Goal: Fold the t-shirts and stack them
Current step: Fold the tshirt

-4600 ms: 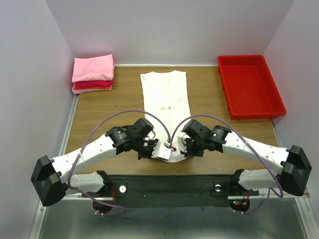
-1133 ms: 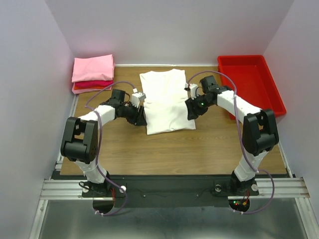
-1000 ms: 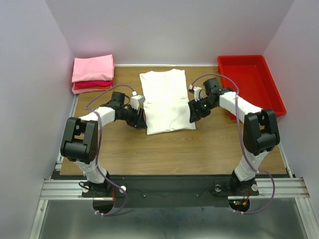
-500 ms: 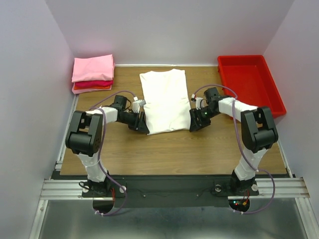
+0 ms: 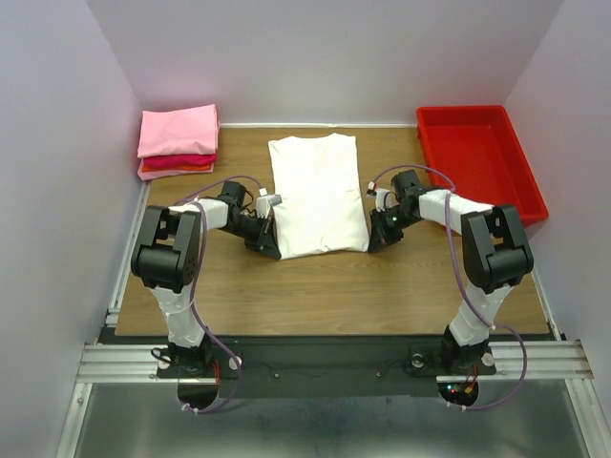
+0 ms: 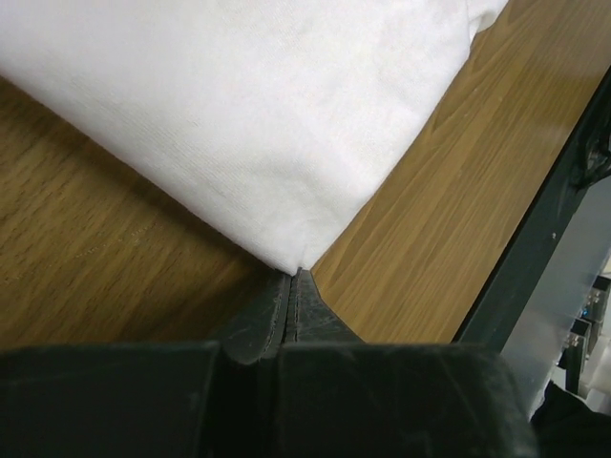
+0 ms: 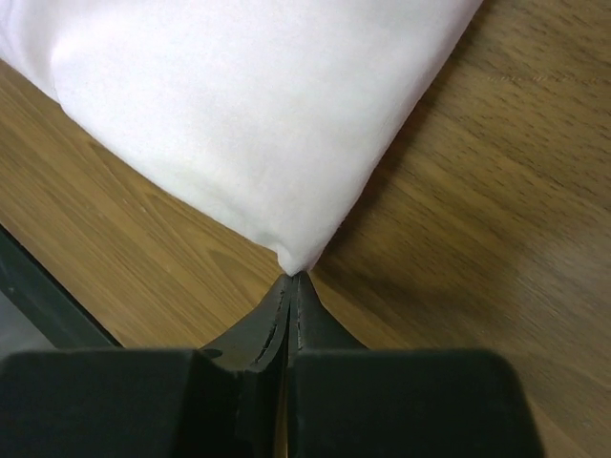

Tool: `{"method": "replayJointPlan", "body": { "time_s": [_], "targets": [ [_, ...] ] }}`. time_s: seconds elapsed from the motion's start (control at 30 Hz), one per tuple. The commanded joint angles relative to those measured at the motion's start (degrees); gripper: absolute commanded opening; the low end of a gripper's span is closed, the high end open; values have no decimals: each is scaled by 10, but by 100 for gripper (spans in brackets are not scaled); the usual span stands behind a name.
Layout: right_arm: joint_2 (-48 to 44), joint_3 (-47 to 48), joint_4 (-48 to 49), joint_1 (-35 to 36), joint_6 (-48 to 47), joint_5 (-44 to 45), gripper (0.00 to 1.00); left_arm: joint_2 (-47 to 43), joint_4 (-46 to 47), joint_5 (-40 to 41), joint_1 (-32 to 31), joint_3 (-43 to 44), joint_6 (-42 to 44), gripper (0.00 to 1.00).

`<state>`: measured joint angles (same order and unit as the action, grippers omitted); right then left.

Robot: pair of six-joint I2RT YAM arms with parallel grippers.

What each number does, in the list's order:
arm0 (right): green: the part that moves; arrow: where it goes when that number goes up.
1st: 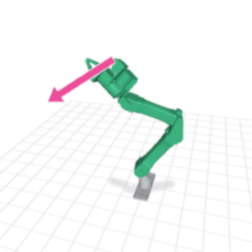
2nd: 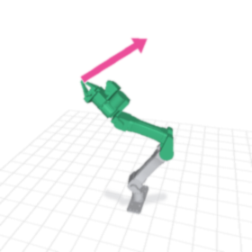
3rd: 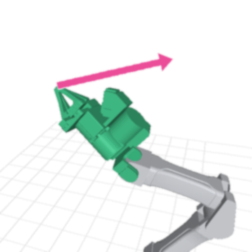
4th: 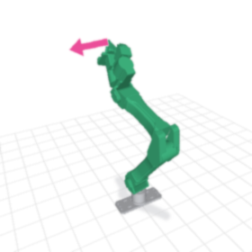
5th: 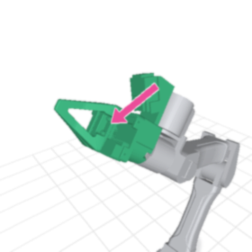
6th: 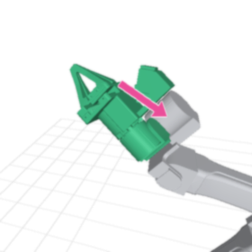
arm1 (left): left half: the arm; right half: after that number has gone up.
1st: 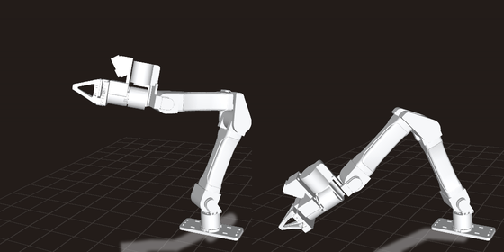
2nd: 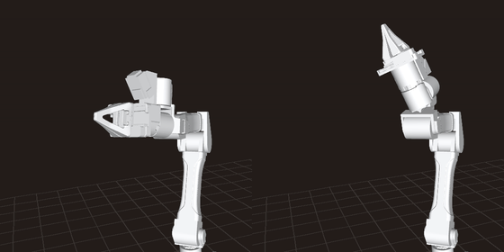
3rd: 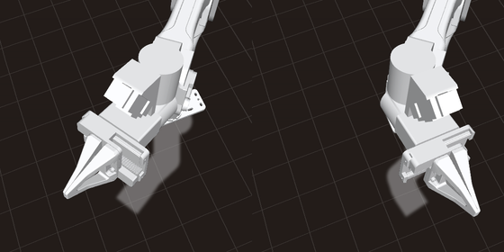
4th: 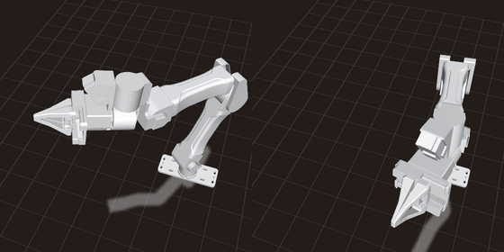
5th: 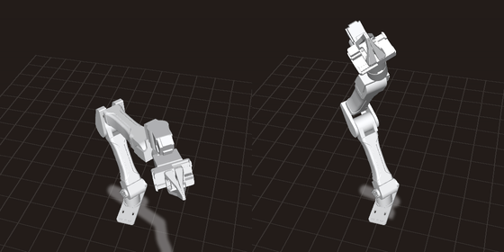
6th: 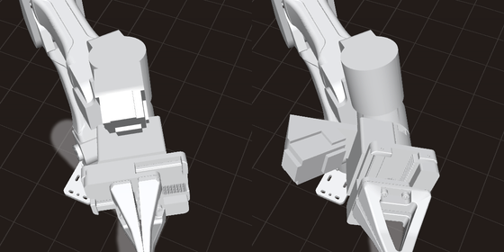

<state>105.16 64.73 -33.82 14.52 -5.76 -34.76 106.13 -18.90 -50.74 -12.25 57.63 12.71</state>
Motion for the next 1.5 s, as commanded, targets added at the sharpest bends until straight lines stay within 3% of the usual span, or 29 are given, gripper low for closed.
{"method": "replayJointPlan", "body": {
  "time_s": [0.0, 0.17, 0.53, 0.57, 0.6, 0.67, 0.7, 0.87, 0.9, 1.03, 1.23, 1.47],
  "targets": [
    [-44, -11, 14, 0, -20, 14, 0, -23, -68, 39, 4, 25, 53, 0],
    [-78, -36, 3, 0, -44, 38, 0, -46, -96, 97, 4, 39, 85, 0],
    [-102, -63, -48, 3, -96, 30, 1, -65, -137, 124, -7, 29, 127, 0],
    [-101, -63, -66, 3, -108, 16, 1, -74, -140, 119, -8, 28, 130, 3],
    [-103, -62, -71, 3, -112, 13, 2, -80, -141, 115, -8, 28, 136, 15],
    [-123, -63, -82, 3, -134, 10, 9, -103, -140, 112, -8, 23, 142, 27],
    [-134, -65, -82, 2, -141, 15, 17, -113, -142, 111, -8, 23, 148, 35],
    [-216, -72, -55, 7, -196, 71, 49, -216, -108, 126, -7, -3, 219, 50],
    [-224, -74, -45, 11, -203, 84, 50, -237, -77, 130, -7, -13, 233, 58],
    [-247, -87, 32, 52, -239, 169, 50, -328, -3, 136, -14, -92, 331, 64],
    [-254, -130, 116, 151, -295, 238, 51, -363, 63, 150, -45, -171, 480, 64],
    [-229, -187, 209, 215, -338, 280, 51, -361, 159, 204, -111, -247, 536, 64]
  ]
}}
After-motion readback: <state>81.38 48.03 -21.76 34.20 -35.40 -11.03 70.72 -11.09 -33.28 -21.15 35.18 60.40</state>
